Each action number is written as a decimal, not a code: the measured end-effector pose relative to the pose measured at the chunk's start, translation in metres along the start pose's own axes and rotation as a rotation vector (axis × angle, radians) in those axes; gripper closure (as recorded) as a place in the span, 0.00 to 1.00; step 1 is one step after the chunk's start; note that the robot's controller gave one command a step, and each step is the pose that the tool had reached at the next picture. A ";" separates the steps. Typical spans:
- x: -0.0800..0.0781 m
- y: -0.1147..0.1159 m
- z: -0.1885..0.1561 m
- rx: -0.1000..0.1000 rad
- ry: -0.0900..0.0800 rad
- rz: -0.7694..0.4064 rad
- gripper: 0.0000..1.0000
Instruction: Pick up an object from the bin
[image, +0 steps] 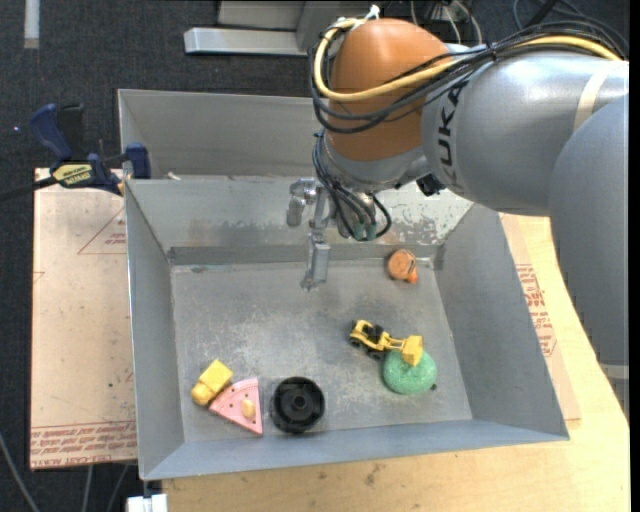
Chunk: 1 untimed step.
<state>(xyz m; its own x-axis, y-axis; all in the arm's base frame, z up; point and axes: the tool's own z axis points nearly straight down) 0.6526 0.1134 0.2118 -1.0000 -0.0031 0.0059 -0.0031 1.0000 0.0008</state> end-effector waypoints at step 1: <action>-0.001 0.000 -0.005 -0.001 -0.008 0.002 0.00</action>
Offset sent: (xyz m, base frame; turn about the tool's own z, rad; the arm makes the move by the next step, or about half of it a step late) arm -0.0338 -0.0358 -0.0299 0.1301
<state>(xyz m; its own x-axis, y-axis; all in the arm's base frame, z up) 0.6539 0.1129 0.2172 -1.0000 -0.0015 -0.0019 -0.0016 1.0000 0.0015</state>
